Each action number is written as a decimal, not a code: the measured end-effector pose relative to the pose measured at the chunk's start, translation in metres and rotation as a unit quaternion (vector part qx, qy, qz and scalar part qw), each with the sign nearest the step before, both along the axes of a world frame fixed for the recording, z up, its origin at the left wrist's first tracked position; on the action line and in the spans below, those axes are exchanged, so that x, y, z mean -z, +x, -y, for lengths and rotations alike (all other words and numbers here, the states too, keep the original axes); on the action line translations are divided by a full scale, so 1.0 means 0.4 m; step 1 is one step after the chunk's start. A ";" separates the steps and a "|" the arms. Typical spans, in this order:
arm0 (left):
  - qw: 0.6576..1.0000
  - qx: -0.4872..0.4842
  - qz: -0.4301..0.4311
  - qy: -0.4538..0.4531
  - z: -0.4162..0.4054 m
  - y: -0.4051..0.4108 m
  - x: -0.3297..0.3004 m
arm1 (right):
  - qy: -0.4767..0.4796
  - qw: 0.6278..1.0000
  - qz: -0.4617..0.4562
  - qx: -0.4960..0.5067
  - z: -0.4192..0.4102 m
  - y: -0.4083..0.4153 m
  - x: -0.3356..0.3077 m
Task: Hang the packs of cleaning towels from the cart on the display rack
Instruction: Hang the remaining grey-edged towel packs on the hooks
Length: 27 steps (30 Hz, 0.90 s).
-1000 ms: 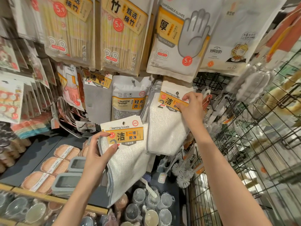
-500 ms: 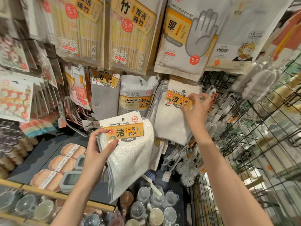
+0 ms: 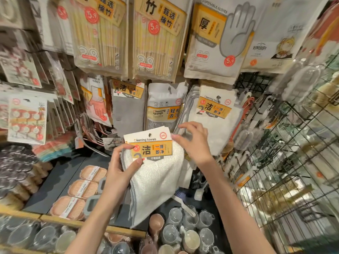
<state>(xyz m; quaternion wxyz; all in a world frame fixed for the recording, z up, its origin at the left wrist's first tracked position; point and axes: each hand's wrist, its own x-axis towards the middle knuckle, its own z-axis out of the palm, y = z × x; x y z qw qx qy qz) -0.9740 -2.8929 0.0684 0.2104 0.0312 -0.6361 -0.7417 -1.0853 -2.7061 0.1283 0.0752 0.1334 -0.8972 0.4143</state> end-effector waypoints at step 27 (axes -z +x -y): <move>0.998 -0.006 0.051 -0.035 -0.082 0.013 -0.020 | -0.115 0.990 0.074 -0.024 -0.033 0.059 -0.016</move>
